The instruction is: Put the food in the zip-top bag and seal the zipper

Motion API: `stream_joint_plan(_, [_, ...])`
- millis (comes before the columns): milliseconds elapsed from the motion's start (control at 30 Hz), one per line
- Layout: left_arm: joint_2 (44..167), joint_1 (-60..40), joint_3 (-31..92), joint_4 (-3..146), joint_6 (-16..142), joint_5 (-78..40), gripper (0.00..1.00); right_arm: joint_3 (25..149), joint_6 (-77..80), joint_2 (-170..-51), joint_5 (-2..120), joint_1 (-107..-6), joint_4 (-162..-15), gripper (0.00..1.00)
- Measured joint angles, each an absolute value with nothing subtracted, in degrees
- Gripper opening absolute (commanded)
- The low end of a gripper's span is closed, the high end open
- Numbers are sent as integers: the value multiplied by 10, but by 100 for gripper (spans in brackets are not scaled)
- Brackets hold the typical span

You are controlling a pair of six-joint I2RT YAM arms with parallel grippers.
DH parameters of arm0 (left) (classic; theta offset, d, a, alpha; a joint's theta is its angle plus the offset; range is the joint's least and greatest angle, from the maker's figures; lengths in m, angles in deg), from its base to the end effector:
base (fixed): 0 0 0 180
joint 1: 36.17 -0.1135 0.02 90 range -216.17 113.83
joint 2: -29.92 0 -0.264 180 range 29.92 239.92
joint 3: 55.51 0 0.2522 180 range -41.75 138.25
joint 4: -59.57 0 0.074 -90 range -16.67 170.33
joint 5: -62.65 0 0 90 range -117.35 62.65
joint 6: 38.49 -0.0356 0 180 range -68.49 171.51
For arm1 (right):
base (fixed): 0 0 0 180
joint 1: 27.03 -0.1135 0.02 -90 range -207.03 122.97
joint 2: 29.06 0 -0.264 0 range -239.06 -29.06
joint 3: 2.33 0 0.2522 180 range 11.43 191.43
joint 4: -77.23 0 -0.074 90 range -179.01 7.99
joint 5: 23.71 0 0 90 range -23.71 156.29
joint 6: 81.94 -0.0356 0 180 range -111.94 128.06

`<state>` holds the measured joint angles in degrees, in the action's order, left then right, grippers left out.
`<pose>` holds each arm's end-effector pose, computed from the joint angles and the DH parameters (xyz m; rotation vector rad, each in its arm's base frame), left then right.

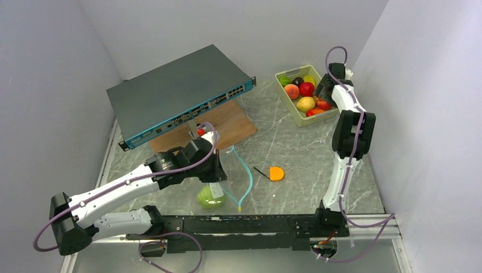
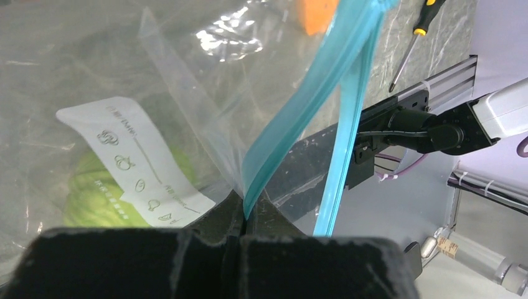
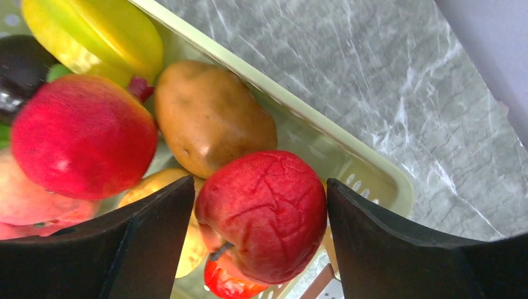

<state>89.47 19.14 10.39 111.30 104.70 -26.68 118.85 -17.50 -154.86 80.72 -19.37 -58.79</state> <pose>0.1214 -0.1761 0.2910 0.0535 2.5616 -0.8620 0.4919 -0.0751 0.2259 0.7918 2.2548 -0.1582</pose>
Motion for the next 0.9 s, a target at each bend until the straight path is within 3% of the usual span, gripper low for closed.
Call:
stream_joint_plan(333, [899,191,100,1085,1068,-259,0,1183,-162,-1552,828,-205,-574,57])
stream_joint_plan(600, [901,191,100,1088,1080,-262,0,1187,-142,-1536,860,-256,-557,50])
stream_joint_plan(900, [893,191,87,1088,1099,-274,0,1061,-140,-1341,881,-403,-575,38])
